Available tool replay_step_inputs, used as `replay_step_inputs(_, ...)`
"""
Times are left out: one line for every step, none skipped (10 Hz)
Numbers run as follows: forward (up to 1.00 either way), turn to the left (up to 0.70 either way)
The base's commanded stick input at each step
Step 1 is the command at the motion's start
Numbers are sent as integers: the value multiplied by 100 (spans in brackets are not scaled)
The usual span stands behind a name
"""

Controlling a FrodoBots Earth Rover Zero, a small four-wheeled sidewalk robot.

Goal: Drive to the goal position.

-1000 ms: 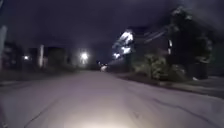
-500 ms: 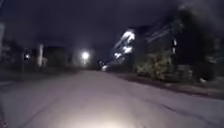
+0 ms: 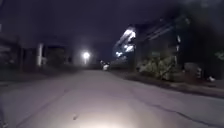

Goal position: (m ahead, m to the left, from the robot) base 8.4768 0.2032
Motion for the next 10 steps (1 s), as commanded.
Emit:
replay_step_inputs(70, 0)
replay_step_inputs(70, 0)
replay_step_inputs(70, 0)
replay_step_inputs(70, 0)
replay_step_inputs(70, 0)
replay_step_inputs(70, 0)
replay_step_inputs(70, 0)
replay_step_inputs(70, 0)
replay_step_inputs(70, 0)
replay_step_inputs(70, 0)
